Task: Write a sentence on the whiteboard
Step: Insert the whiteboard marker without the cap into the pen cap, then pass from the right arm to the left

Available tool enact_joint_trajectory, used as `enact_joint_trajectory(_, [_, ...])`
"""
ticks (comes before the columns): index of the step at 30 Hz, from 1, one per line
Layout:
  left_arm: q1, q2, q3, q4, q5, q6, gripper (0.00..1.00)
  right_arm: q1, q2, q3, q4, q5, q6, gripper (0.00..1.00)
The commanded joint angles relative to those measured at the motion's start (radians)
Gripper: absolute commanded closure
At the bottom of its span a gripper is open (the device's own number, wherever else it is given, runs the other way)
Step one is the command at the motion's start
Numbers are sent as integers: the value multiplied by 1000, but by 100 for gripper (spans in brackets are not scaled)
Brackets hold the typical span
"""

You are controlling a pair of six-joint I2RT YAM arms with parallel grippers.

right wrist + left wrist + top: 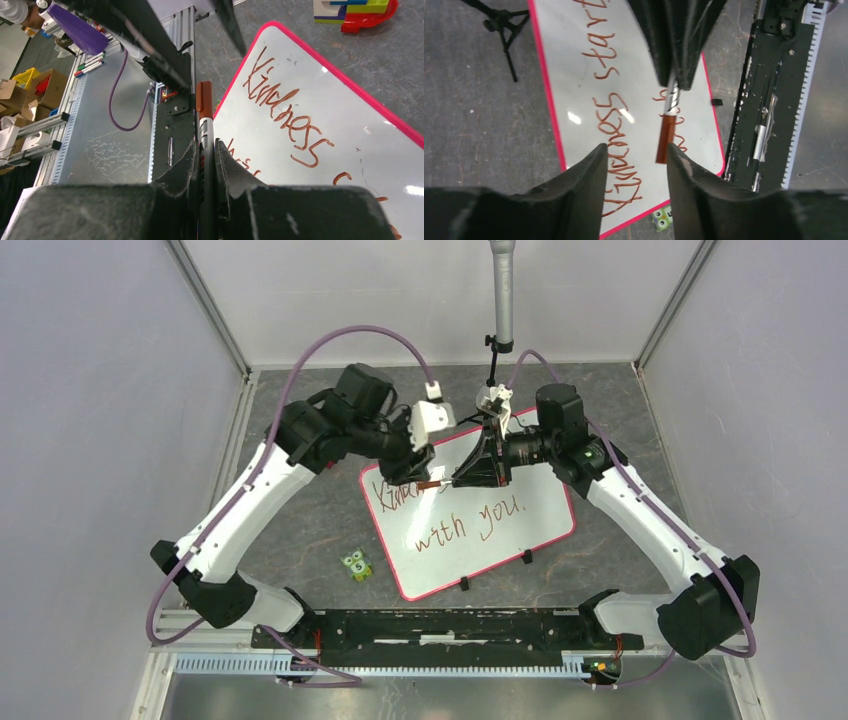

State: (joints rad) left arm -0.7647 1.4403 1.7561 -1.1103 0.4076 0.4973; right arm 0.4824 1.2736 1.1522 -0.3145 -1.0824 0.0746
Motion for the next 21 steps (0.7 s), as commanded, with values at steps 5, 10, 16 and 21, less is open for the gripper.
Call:
enact_joint_trajectory(5, [84, -93, -59, 5, 176, 72, 35, -8, -12, 63, 49, -44, 27, 100])
enact_joint_trajectory(10, [81, -77, -81, -13, 214, 82, 32, 1, -21, 49, 58, -59, 37, 100])
enact_joint_trajectory(16, [70, -39, -78, -13, 187, 69, 41, 19, -29, 46, 72, -83, 51, 100])
enact_joint_trajectory(21, [30, -30, -78, -13, 190, 70, 66, 22, -28, 42, 74, -77, 54, 100])
